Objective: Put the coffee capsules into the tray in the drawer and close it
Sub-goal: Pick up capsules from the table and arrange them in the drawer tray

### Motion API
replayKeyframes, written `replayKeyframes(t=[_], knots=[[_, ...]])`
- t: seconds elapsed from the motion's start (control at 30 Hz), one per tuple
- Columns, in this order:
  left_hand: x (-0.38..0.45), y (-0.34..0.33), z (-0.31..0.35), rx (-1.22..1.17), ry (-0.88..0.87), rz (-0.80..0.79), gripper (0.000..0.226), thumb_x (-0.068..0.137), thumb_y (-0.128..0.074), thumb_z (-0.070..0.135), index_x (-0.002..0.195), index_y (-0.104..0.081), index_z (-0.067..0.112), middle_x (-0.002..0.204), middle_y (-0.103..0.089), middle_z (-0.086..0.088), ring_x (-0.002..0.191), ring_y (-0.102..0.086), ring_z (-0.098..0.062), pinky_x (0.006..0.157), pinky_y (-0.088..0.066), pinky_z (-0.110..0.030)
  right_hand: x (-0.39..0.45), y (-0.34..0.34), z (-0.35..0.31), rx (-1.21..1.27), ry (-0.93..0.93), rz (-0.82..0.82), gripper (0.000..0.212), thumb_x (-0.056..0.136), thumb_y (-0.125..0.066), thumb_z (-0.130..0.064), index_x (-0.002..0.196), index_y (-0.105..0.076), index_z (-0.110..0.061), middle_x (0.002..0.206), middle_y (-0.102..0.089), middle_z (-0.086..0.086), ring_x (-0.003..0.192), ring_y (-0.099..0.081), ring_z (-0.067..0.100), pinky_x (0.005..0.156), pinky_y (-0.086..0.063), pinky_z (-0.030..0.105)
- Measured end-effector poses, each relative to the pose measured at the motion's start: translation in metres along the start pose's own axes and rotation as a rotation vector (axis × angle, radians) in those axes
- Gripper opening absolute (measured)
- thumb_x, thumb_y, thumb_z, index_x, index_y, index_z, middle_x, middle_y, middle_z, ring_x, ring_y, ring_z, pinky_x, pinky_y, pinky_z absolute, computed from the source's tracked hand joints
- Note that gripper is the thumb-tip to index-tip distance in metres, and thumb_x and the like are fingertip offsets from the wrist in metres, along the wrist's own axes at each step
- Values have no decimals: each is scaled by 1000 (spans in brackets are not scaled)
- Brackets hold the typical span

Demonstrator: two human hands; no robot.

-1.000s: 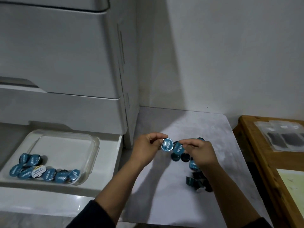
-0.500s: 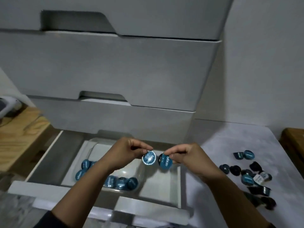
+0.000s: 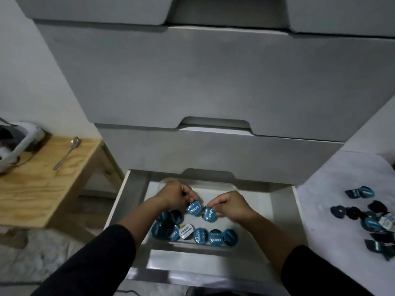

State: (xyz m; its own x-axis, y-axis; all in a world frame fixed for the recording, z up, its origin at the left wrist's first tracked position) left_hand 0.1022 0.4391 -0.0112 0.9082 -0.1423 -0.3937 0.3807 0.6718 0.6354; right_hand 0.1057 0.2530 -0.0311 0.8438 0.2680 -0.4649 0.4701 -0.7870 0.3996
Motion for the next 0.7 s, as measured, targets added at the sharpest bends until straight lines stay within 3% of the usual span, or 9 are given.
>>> replayKeyframes(t=[0.17,0.4,0.57,0.7], knots=[[8,-7,-14,30,21,-56,23,83,-62,5,89,-75,22,95,-74,5,83,-62,-1,77,-44,-12,9,-8,6,33,-77,20,31,77,-63,3,64,-73,-24,73,-71,1,79,-68,21,82,-58,34],[9,-12,-30,55,21,-116,25,82,-62,4,85,-76,25,93,-75,4,88,-65,-6,81,-48,-15,15,-15,7,42,-83,-40,15,76,-65,5,90,-72,2,64,-64,3,60,-59,10,60,-54,14],[5,-11,-32,52,18,-136,23,81,-63,2,90,-75,20,96,-74,2,83,-62,-2,78,-45,-11,16,-19,8,22,-63,-85,15,76,-66,6,90,-71,4,68,-65,7,59,-59,11,55,-52,14],[1,-9,-30,61,18,-138,23,80,-63,-1,89,-75,17,95,-74,0,77,-61,0,78,-47,-12,14,-22,8,34,-73,-114,16,74,-65,8,73,-72,-6,66,-64,11,56,-57,14,56,-52,18]])
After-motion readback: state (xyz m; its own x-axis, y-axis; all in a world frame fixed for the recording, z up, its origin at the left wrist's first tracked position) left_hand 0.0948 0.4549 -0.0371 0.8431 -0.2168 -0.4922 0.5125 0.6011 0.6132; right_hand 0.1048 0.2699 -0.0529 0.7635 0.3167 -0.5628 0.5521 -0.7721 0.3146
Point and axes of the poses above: each hand's wrist, its own x-axis towards the middle knuckle, its own y-axis out of the back of the hand, z = x × y, the point moved 3 cm from there along x, towards the middle knuckle
